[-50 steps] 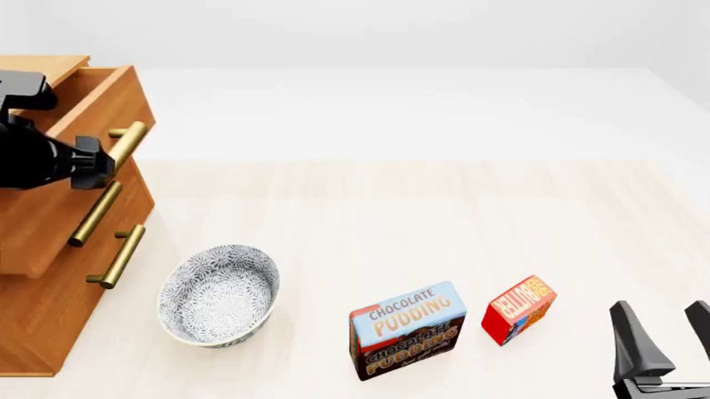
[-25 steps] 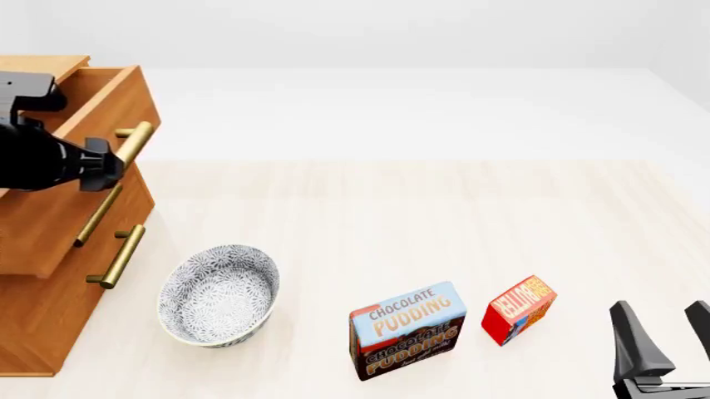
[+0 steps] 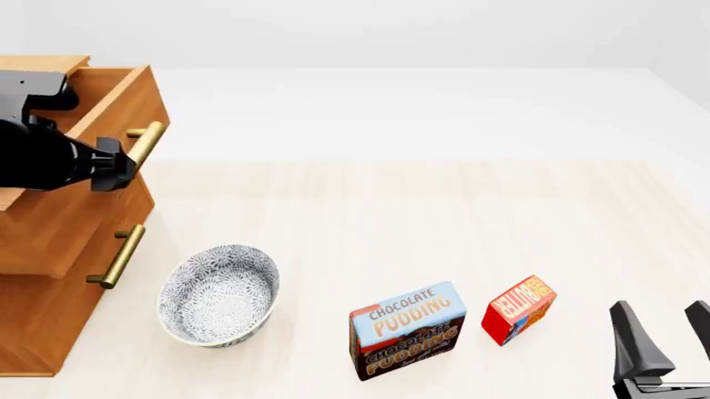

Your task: Put the butter at the back in the top drawer of the cabinet and close it.

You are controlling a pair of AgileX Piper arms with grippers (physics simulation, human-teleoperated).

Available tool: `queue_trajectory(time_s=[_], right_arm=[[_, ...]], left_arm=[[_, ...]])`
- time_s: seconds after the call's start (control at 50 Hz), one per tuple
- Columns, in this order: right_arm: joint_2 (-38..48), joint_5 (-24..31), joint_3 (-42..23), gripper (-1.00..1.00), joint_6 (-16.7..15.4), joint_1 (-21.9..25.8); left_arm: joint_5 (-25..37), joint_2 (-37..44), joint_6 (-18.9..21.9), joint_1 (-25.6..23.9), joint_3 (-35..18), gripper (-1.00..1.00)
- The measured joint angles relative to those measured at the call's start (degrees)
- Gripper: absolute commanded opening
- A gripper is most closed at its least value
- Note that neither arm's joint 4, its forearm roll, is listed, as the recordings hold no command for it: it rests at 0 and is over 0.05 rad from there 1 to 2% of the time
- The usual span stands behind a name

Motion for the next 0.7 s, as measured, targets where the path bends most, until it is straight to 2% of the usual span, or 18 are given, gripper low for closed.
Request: queue_trajectory(time_s=[0.7], right_arm=[[0.0, 0.0, 0.0, 1.00, 0.0, 0.0]], left_arm=[[0.4, -0.5, -1.9, -5.6, 0.5, 1.00]])
